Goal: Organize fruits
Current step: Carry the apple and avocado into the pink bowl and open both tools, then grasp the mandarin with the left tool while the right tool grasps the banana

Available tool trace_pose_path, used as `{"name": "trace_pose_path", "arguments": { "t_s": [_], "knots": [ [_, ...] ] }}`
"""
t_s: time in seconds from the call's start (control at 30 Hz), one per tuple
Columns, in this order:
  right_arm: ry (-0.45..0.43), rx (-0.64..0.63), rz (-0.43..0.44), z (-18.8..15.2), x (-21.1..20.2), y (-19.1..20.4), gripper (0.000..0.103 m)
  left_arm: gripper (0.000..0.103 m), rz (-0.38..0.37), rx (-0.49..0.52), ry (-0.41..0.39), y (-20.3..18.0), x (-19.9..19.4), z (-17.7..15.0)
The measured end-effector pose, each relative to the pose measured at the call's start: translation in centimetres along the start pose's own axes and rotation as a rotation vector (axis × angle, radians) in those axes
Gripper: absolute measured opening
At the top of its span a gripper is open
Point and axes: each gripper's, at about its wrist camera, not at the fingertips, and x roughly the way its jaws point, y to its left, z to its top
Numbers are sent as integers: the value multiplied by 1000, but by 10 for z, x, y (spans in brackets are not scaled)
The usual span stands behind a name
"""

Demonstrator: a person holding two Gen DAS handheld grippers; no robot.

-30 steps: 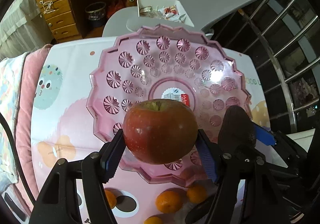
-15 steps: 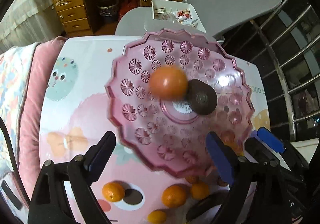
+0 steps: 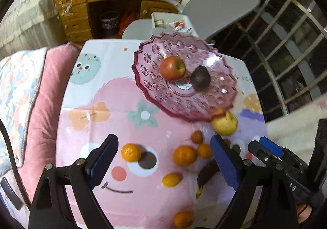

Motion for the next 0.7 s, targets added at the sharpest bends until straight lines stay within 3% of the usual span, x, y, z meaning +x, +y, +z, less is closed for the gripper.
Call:
{"name": "trace_pose_path", "arguments": {
  "t_s": [0.23, 0.5, 0.7],
  "knots": [
    [-16, 16, -26, -50, -31, 18, 60, 91, -30, 52, -48, 10, -44, -57],
    [-1, 10, -62, -97, -51, 32, 60, 91, -54, 35, -8, 20, -57, -107],
    [17, -36, -74, -113, -51, 33, 60, 91, -50, -3, 49, 22, -52, -133]
  ]
}}
